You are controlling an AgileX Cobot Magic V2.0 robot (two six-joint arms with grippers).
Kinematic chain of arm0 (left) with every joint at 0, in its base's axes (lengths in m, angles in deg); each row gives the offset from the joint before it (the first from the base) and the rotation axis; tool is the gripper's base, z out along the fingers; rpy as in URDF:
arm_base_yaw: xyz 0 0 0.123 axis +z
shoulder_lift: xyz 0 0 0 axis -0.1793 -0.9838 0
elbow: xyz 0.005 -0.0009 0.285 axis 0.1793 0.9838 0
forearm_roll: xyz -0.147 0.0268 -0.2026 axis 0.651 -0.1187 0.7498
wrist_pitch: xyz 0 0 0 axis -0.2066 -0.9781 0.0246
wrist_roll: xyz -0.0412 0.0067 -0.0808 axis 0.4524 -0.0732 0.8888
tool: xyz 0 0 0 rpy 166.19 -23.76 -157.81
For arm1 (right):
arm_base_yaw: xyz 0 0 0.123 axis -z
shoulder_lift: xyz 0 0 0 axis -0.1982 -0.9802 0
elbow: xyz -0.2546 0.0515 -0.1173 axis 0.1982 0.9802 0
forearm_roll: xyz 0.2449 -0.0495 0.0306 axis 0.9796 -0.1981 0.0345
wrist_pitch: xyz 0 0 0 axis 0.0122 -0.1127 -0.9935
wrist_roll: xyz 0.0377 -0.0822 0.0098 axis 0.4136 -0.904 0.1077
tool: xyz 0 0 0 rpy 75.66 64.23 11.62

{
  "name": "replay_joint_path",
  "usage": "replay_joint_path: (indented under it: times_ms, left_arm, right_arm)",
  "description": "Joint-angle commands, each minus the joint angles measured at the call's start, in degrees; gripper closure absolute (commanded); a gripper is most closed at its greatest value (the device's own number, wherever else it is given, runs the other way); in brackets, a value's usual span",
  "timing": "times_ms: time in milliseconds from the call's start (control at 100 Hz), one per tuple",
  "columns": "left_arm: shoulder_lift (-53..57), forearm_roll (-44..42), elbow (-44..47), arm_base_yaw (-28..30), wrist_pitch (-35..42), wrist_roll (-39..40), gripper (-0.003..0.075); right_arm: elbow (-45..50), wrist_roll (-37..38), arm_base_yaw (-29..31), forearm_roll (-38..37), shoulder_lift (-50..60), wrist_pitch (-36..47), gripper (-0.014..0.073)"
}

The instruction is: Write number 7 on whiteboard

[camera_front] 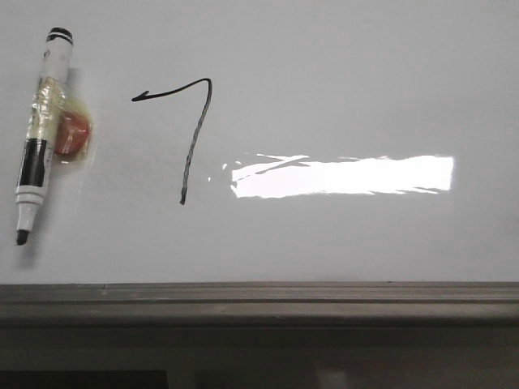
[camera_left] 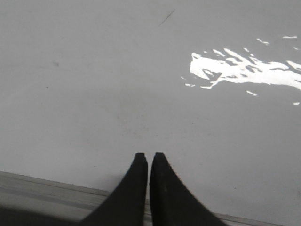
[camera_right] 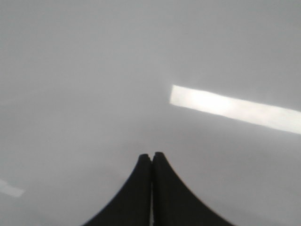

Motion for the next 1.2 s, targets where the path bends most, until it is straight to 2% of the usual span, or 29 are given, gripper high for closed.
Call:
replay_joint_path:
  times_ms: [0, 100, 300, 350, 600, 710, 890, 1190]
  left_arm:
    - [1.7, 0.5, 1.3, 0.0, 3.2, -0.1, 0.0741]
    - [1.7, 0.5, 1.3, 0.0, 3.2, -0.1, 0.0741]
    - [1.7, 0.5, 1.3, 0.0, 3.2, -0.1, 0.0741]
    - [1.7, 0.5, 1.3, 0.0, 3.2, -0.1, 0.0741]
    - [1.7, 0.5, 1.3, 0.0, 3.2, -0.1, 0.0741]
    - [1.7, 0.5, 1.3, 0.0, 3.2, -0.1, 0.0741]
    - [1.6, 0.5, 1.3, 0.0, 3.1, -0.1, 0.0741]
    - [1.6, 0.5, 1.3, 0.0, 3.1, -0.1, 0.0741]
  right_arm:
    - [-1.5, 0.6, 4.2, 0.2, -0.8, 5.1, 0.0647]
    - [-1.5, 3.3, 8.0, 0.5, 0.6, 4.0, 0.0647]
    - [2.8, 5.3, 11.4, 0.8, 8.2, 3.1, 0.0647]
    - [2.5, 5.4, 12.4, 0.8, 11.2, -2.4, 0.0647]
    - [2.5, 5.4, 16.2, 0.8, 23.6, -15.9, 0.0647]
    - [2.5, 5.4, 16.3, -0.1, 31.3, -26.5, 0.0647]
    - [2.7, 5.4, 16.3, 1.1, 30.9, -36.8, 0.0647]
    - [2.7, 5.2, 16.3, 1.1, 30.9, -36.5, 0.0647]
